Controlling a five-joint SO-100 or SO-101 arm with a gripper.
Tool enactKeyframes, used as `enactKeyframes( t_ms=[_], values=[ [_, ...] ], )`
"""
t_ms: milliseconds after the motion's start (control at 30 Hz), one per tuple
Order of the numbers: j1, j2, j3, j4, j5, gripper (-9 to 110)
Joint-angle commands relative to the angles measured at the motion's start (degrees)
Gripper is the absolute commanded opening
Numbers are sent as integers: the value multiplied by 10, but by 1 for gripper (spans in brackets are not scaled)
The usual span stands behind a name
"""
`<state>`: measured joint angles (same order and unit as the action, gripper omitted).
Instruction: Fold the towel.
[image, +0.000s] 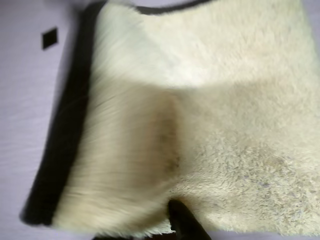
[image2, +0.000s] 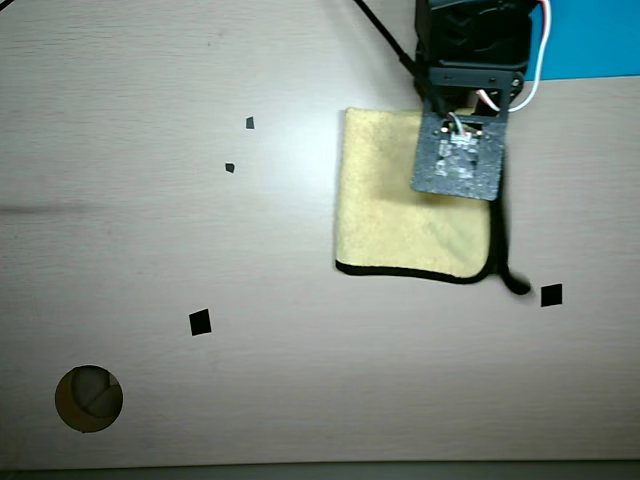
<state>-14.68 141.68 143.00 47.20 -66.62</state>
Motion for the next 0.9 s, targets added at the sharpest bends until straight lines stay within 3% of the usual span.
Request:
enactKeyframes(
  t_ms=[0, 367, 733, 867],
  values=[
    [31, 21, 10, -18, -28, 11],
    [83, 28, 38, -25, -47, 14],
    [61, 135, 11, 101, -114, 16],
    [62, 124, -45, 151, -82, 15]
  ],
)
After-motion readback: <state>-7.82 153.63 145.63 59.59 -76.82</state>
